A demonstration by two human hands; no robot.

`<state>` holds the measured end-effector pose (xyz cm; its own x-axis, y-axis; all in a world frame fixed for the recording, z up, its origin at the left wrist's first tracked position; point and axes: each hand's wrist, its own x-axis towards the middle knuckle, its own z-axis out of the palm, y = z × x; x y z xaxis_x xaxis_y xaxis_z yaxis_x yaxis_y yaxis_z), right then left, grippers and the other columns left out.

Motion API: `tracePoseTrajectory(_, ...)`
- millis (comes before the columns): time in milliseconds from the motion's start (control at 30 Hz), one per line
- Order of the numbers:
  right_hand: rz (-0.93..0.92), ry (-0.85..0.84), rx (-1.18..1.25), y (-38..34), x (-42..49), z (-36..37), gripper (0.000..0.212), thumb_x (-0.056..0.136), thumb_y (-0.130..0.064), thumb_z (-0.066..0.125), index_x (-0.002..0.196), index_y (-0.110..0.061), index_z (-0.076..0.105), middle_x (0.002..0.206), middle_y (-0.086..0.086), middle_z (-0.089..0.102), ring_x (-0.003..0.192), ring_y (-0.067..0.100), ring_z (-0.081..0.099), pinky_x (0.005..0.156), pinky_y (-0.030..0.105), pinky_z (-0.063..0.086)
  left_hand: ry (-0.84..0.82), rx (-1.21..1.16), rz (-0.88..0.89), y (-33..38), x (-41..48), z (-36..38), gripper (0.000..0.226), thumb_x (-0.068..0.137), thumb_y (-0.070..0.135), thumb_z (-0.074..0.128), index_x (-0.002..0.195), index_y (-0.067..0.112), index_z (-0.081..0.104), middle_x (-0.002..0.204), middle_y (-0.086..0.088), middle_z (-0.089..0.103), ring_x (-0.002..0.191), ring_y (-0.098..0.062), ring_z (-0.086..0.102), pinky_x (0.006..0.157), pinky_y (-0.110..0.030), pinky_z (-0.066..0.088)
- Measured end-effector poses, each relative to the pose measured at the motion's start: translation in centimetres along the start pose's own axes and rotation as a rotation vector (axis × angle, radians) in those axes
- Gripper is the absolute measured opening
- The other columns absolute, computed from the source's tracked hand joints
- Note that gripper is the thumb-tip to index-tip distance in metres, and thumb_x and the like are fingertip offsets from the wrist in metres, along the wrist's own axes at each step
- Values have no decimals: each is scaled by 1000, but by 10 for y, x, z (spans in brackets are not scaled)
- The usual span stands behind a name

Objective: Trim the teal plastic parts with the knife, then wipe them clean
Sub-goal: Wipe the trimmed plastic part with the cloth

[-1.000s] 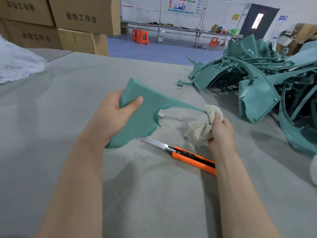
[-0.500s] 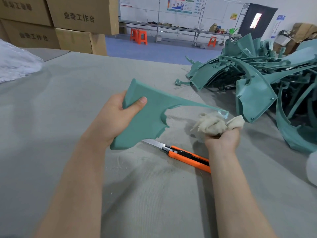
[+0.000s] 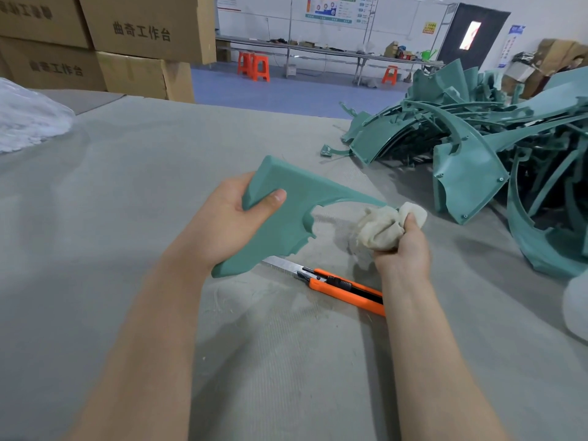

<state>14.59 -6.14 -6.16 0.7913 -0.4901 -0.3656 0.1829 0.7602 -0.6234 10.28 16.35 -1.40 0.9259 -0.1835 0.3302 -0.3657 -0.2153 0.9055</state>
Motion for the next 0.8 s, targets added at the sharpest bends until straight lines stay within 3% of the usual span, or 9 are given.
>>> tracePoseTrajectory(67,-28,-7,-33,-1,0,1,10,97,-19,57,100,-10,59,111,8,66,104,21,65,99,38,50,24,-11,-3,-1,1,-2,16,97,23,54,90,32,65,78,16,72,69,-2,67,60,-17,53)
tracePoseTrajectory(200,13,-23,-13,-3,-3,2,17,93,-15,56,76,-16,58,77,-3,61,71,11,60,93,30,48,35,-15,-8,-2,1,-4,15,97,24,54,92,32,66,81,14,73,71,-3,68,62,-18,54)
tracePoseTrajectory(333,77,-45,32,-4,-4,-2,12,94,-18,58,83,-18,60,82,-3,64,76,11,62,91,29,52,10,19,-12,-3,1,-2,12,96,26,55,95,29,67,80,12,73,68,-4,67,59,-18,52)
tracePoseTrajectory(400,75,-41,50,-4,-2,-3,8,96,-21,59,91,-16,62,86,-2,65,80,11,64,83,27,54,-11,23,-11,-3,1,-2,13,96,25,55,96,29,67,82,10,73,69,-5,67,60,-19,52)
tracePoseTrajectory(500,5,9,-42,-3,1,-4,11,97,-24,58,92,-14,61,89,-2,65,80,11,64,74,27,55,-23,17,-6,-1,-1,-2,14,97,24,55,94,30,67,83,10,73,71,-5,68,60,-19,52)
tracePoseTrajectory(600,-93,-10,-139,-3,5,-2,13,98,-21,56,98,-9,61,88,1,64,74,11,63,75,27,56,11,20,-25,-3,0,-4,13,97,26,55,98,29,67,90,6,74,80,-13,71,68,-31,56)
tracePoseTrajectory(700,-52,-24,-120,-5,5,-2,14,95,-15,56,82,-14,59,75,-4,60,65,7,60,62,20,53,38,8,-39,-3,1,-5,12,97,26,55,97,30,67,91,7,74,81,-13,71,70,-32,57)
tracePoseTrajectory(800,9,-40,-24,-4,0,-2,15,95,-17,57,80,-16,59,79,-3,61,74,9,61,79,24,53,9,5,-41,-2,1,-3,14,97,25,54,95,32,67,89,8,74,77,-10,71,65,-27,56)
